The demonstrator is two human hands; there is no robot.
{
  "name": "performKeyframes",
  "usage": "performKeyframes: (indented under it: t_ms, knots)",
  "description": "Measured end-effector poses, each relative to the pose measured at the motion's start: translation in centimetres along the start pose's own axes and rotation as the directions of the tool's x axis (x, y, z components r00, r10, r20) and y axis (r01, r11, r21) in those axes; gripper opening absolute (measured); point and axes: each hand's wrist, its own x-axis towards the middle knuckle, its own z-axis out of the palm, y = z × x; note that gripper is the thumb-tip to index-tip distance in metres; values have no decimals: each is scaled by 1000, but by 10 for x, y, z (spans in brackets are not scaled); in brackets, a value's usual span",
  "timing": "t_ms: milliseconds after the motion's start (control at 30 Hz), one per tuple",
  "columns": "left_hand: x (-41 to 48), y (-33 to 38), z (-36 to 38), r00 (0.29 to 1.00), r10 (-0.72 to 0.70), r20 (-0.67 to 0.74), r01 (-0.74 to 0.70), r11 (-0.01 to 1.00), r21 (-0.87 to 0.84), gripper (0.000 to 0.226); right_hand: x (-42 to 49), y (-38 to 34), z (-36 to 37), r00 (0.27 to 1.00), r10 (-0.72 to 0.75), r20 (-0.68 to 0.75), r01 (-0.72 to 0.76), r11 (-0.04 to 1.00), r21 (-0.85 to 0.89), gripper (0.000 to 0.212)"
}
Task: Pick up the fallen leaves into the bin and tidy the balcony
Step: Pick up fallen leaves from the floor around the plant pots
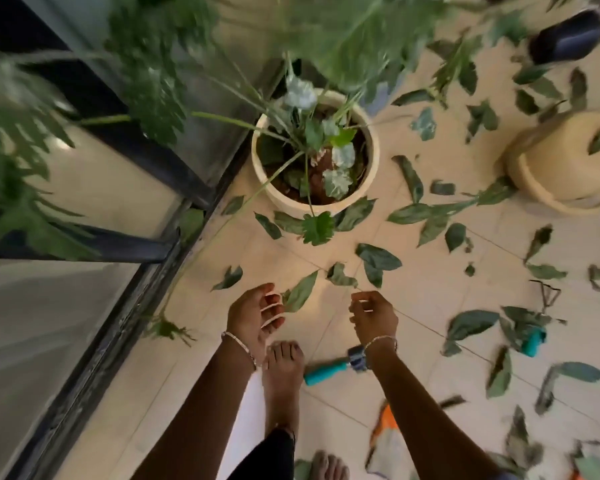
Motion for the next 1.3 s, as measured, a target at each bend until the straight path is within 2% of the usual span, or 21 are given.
performKeyframes:
  t_ms: [100, 167, 200, 267, 333, 367, 433, 600, 667, 733, 767, 800, 867, 900, 967, 1033, 1133, 1233, 1300]
  knots:
    - [64, -11, -11, 1000, 9, -18, -9, 1000, -17, 11, 40, 22, 45, 982, -140, 125, 164, 963, -215, 8]
    - [105, -21, -21, 999, 23, -35, -25, 999, -47, 12, 62, 36, 74, 932, -277, 235, 337, 901, -274, 23]
    - [121, -25, -26, 999, 20, -43, -23, 997, -77, 12, 69, 42, 85, 880, -368, 301, 451, 844, -289, 35]
    - [152, -36, -35, 999, 1, -54, -9, 988, -154, 10, 87, 58, 109, 724, -529, 444, 685, 632, -363, 58]
    - [173, -47, -43, 998, -26, -59, 13, 976, -218, 12, 101, 70, 126, 601, -595, 533, 796, 391, -461, 71]
    - [181, -50, -45, 998, -38, -57, 23, 969, -247, 12, 107, 73, 129, 565, -618, 547, 813, 304, -497, 73]
    - [195, -55, -50, 997, -47, -66, 25, 954, -300, 11, 116, 79, 136, 544, -632, 551, 811, 228, -539, 71]
    - [215, -57, -53, 997, -16, -72, -17, 900, -436, 15, 132, 91, 142, 487, -726, 486, 828, 205, -522, 37]
    - [219, -52, -49, 999, 24, -47, -43, 890, -453, 15, 138, 89, 141, 456, -717, 528, 848, 170, -503, 24]
    - [220, -49, -42, 998, 56, -32, -65, 890, -452, 14, 147, 80, 138, 460, -672, 580, 854, 155, -497, 15]
    - [218, -48, -38, 997, 69, -27, -74, 892, -445, 15, 150, 75, 137, 471, -662, 584, 857, 187, -479, 14]
    - [215, -48, -35, 996, 83, -28, -87, 897, -433, 17, 150, 67, 136, 487, -680, 547, 860, 267, -435, 16]
    - [208, -49, -29, 993, 116, -15, -112, 915, -388, 21, 145, 48, 135, 564, -736, 373, 824, 476, -308, 17]
    - [204, -52, -27, 991, 135, -2, -126, 922, -367, 25, 139, 37, 136, 591, -751, 294, 806, 534, -257, 18]
    - [196, -59, -23, 985, 171, 32, -149, 924, -352, 39, 122, 18, 139, 619, -745, 248, 785, 586, -202, 18]
    - [189, -65, -18, 970, 217, 109, -162, 914, -373, 50, 102, 5, 146, 600, -742, 298, 799, 579, -165, 15]
    - [189, -67, -13, 964, 213, 157, -121, 882, -455, 47, 69, -1, 160, 476, -750, 460, 868, 486, -106, 9]
    - [200, -57, -28, 993, 112, 24, -83, 851, -519, 34, 49, 5, 171, 384, -691, 612, 865, 501, 24, 7]
    - [208, -53, -50, 988, 139, -74, -157, 818, -553, 36, 47, 6, 177, 395, -666, 633, 827, 558, 71, 5]
